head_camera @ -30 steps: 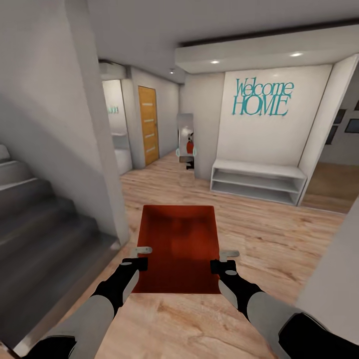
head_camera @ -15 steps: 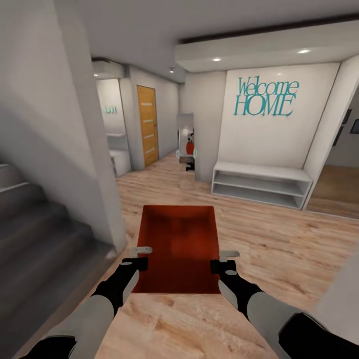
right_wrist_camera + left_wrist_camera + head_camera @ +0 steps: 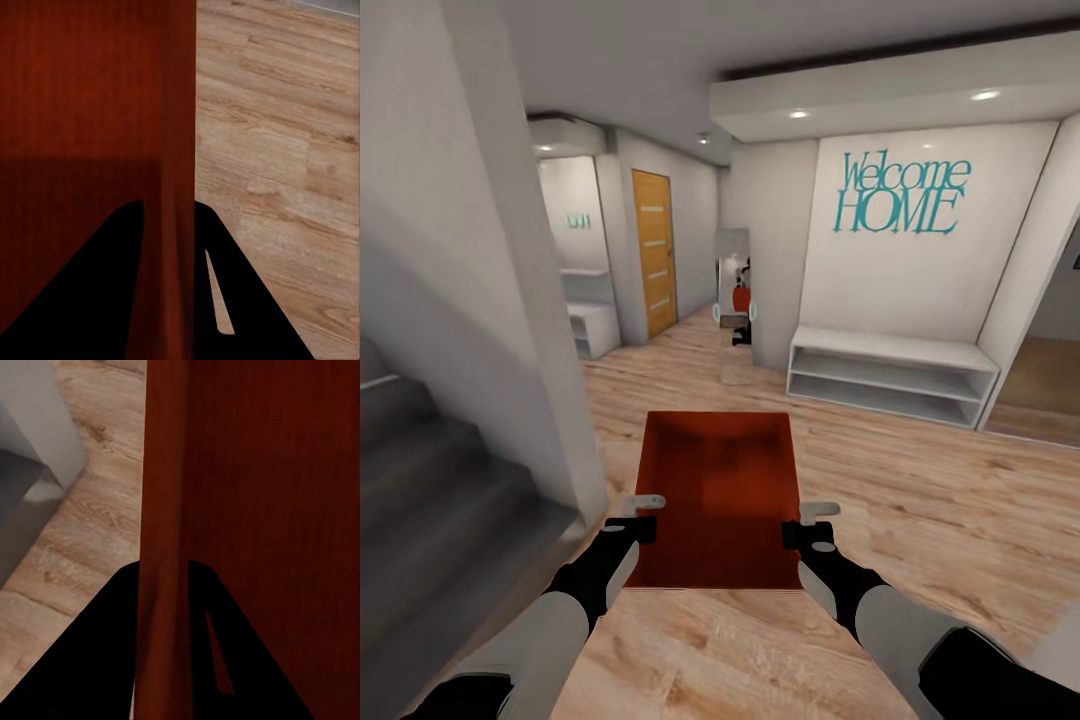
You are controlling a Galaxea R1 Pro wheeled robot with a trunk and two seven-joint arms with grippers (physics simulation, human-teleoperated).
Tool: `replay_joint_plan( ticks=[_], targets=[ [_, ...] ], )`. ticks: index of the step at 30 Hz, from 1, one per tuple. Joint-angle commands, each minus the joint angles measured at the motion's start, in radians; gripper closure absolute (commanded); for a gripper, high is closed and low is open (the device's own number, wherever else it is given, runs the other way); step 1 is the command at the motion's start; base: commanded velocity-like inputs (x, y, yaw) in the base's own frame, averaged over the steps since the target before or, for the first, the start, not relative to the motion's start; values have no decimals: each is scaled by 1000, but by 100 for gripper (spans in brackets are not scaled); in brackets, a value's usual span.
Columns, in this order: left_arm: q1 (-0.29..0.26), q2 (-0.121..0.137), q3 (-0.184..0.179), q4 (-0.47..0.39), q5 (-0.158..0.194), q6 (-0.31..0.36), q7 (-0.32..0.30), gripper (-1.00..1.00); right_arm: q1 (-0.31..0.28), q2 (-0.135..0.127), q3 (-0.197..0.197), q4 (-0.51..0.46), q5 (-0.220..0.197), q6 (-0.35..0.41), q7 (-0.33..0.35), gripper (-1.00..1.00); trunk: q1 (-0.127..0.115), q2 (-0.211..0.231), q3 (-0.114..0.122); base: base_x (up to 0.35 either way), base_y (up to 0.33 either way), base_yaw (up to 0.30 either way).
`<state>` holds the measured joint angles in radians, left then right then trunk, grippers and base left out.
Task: Move the two storage containers from the living room to the garage. In the garage, place one container on the floor and stack the other container on top of it (either order is fine).
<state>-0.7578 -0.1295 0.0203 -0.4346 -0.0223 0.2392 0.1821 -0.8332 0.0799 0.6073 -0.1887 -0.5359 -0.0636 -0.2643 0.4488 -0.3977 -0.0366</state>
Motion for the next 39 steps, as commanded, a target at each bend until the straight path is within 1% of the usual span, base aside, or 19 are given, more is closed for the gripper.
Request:
replay_joint_plan(
  ticks=[1,17,39],
  targets=[
    [0,1,-5,16,-2,6,7,100,-2,0,-6,-3,4,-33,0,100,1,-2,-2,322,0,0],
    [0,1,-5,16,-2,6,7,100,-2,0,-6,-3,4,-33,0,100,1,-2,-2,322,0,-10],
    [0,1,-5,16,-2,6,7,100,-2,0,-6,-3,4,-32,0,100,1,-2,-2,322,0,-176]
  ],
)
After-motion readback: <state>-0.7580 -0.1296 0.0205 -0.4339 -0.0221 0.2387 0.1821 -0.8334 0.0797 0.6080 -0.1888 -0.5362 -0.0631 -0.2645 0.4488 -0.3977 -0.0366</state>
